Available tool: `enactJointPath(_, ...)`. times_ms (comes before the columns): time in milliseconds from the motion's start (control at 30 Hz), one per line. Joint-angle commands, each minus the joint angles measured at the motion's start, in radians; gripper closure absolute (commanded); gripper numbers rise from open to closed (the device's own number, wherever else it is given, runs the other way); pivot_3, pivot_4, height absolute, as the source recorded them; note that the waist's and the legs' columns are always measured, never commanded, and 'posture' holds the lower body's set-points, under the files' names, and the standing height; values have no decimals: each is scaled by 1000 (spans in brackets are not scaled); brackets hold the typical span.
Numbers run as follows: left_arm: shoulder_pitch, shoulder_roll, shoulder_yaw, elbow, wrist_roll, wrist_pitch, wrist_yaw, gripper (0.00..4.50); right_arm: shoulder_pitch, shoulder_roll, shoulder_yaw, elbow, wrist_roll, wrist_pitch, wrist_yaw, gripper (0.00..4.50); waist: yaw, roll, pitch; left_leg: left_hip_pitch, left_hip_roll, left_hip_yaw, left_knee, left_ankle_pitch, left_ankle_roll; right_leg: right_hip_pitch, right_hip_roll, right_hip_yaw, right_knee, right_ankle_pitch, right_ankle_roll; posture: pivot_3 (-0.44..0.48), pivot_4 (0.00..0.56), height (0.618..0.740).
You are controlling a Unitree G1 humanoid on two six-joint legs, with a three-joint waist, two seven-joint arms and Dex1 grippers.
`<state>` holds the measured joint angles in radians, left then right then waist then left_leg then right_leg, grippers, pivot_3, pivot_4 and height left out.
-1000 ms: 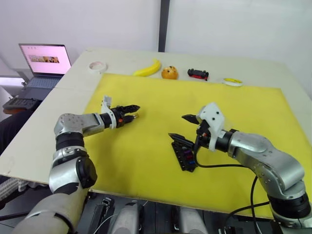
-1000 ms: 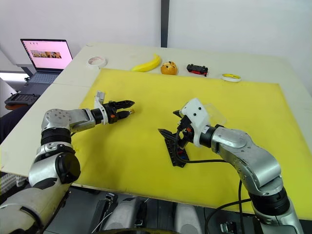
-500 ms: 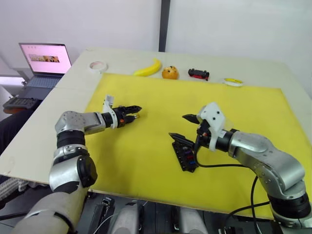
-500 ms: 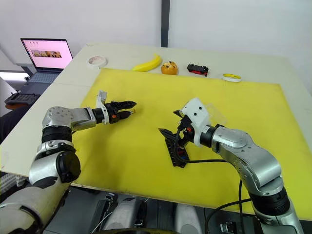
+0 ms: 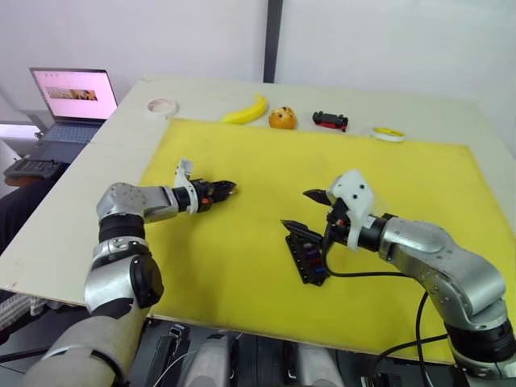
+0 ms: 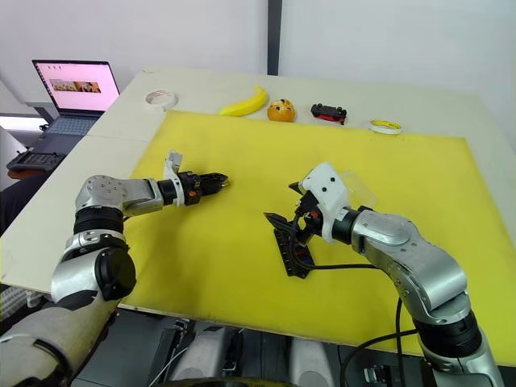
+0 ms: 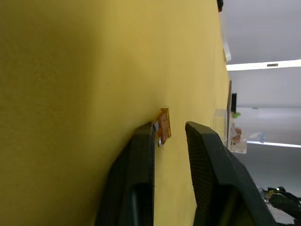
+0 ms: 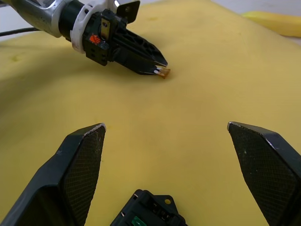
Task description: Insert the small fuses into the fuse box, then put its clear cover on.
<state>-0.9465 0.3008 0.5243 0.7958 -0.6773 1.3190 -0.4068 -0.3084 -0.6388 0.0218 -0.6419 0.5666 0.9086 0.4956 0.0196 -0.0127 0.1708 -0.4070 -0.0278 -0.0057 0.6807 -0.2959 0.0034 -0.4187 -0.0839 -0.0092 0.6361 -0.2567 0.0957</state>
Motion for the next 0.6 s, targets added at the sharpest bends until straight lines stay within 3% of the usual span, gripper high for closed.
enactJointPath(33, -1, -23, -16, 24, 5, 9, 5, 3101, -6, -5, -24, -23, -2, -16, 2, 0, -1, 0, 0, 0, 0, 0, 0, 0, 0, 0, 0, 0, 0, 0, 0, 0, 150, 740)
enactJointPath(600, 2, -36, -22, 18, 7, 12, 9, 3101, 2, -7, -28, -28, -4, -15, 3, 0, -1, 0, 0, 0, 0, 0, 0, 0, 0, 0, 0, 0, 0, 0, 0, 0, 150, 740)
